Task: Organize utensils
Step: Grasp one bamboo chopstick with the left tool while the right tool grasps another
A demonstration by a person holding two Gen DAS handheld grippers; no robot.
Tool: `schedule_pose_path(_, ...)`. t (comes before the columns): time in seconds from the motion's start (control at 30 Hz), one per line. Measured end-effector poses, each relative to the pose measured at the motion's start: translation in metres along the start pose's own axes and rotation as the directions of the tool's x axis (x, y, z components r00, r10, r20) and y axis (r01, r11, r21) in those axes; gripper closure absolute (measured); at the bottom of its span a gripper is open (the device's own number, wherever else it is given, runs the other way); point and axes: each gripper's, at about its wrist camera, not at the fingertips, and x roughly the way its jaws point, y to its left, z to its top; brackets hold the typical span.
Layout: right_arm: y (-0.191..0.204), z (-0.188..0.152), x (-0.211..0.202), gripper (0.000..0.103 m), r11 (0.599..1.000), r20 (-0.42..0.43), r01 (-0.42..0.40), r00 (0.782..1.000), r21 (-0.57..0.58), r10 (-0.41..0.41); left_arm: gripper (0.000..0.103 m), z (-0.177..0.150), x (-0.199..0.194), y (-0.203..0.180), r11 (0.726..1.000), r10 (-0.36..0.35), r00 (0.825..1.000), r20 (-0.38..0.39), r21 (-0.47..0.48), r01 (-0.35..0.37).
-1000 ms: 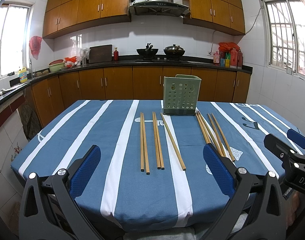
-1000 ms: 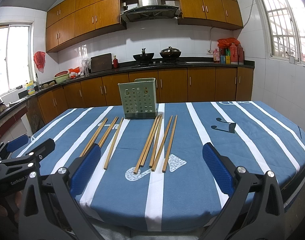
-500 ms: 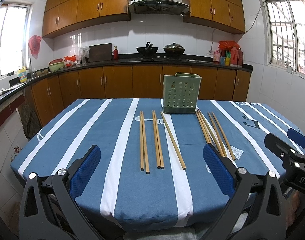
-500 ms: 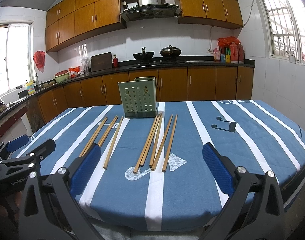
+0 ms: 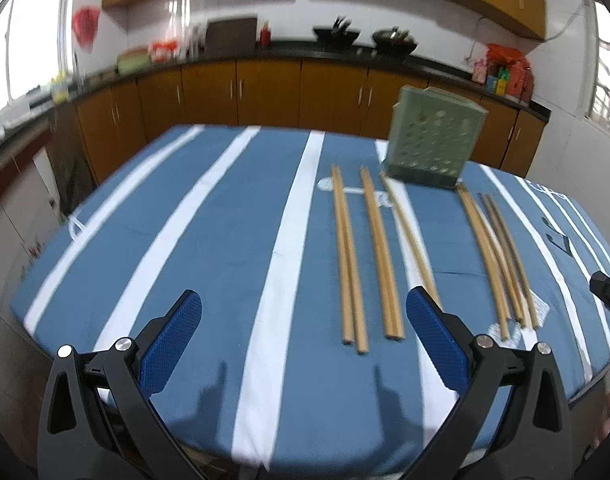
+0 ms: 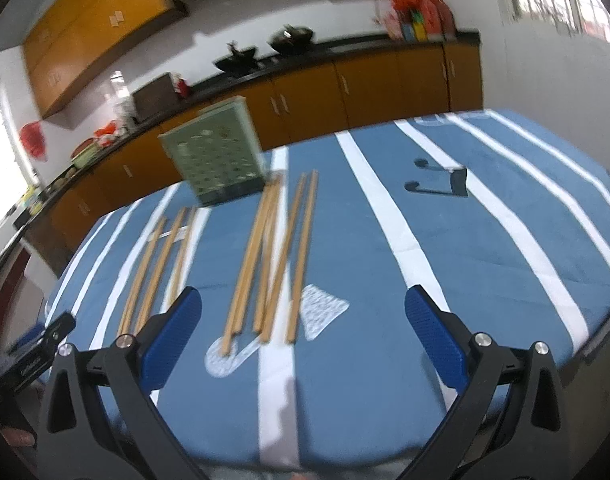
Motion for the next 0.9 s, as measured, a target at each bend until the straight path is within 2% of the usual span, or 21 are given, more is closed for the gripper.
schedule_pose_path(0.07, -0.003, 0.008, 0.014, 0.008, 1.000, -0.033, 0.021, 0.999, 0.017, -0.021, 0.002, 0.007, 0.012, 0.011, 1.000, -0.012, 0.999, -0.035, -0.027, 0.011)
schedule_pose_path(0.1, -0.004, 0.013, 0.025, 0.016, 0.999, -0.062, 0.033, 0.998, 0.018, -0.032, 0.002, 0.010, 0.014, 0.013, 0.999, -0.016, 0.999, -0.044, -0.033, 0.015)
schedule_pose_path(0.13, -0.005, 0.018, 0.032, 0.019, 0.999, -0.083, 0.038, 0.996, 0.020, -0.036, 0.002, 0.012, 0.017, 0.016, 0.999, -0.018, 0.999, -0.048, -0.036, 0.016)
schedule_pose_path(0.2, -0.007, 0.025, 0.052, 0.036, 0.998, -0.131, 0.056, 0.990, 0.016, -0.053, 0.002, 0.017, 0.022, 0.019, 1.000, -0.006, 0.999, -0.051, -0.027, 0.005)
schedule_pose_path(0.23, -0.007, 0.028, 0.060, 0.040, 0.998, -0.148, 0.058, 0.987, 0.015, -0.055, 0.003, 0.019, 0.024, 0.021, 1.000, 0.000, 0.999, -0.052, -0.015, -0.001)
schedule_pose_path(0.3, -0.002, 0.031, 0.076, 0.052, 0.998, -0.184, 0.056, 0.981, -0.003, -0.055, 0.010, 0.022, 0.027, 0.020, 1.000, -0.001, 0.999, -0.054, -0.001, 0.001)
schedule_pose_path(0.37, 0.002, 0.033, 0.086, 0.059, 0.998, -0.199, 0.054, 0.978, -0.024, -0.058, 0.023, 0.024, 0.033, 0.019, 1.000, -0.010, 0.998, -0.070, 0.013, 0.011)
schedule_pose_path(0.43, 0.006, 0.034, 0.094, 0.063, 0.998, -0.212, 0.047, 0.976, -0.043, -0.055, 0.031, 0.023, 0.037, 0.017, 0.999, -0.035, 0.996, -0.087, 0.020, 0.037)
schedule_pose_path(0.53, 0.011, 0.031, 0.108, 0.069, 0.996, -0.247, 0.054, 0.967, -0.071, -0.070, 0.037, 0.027, 0.048, 0.010, 0.997, -0.070, 0.991, -0.111, 0.027, 0.074)
schedule_pose_path(0.63, 0.016, 0.030, 0.110, 0.073, 0.989, -0.218, 0.079, 0.970, -0.123, -0.105, 0.044, 0.027, 0.056, 0.002, 0.993, -0.105, 0.985, -0.134, 0.042, 0.111)
schedule_pose_path(0.77, 0.011, 0.032, 0.111, 0.093, 0.987, -0.211, 0.093, 0.970, -0.133, -0.120, 0.060, 0.027, 0.065, -0.008, 0.987, -0.136, 0.976, -0.169, 0.064, 0.148)
schedule_pose_path(0.9, 0.007, 0.033, 0.111, 0.094, 0.989, -0.213, 0.081, 0.971, -0.121, -0.106, 0.071, 0.025, 0.074, -0.015, 0.985, -0.131, 0.970, -0.203, 0.082, 0.150)
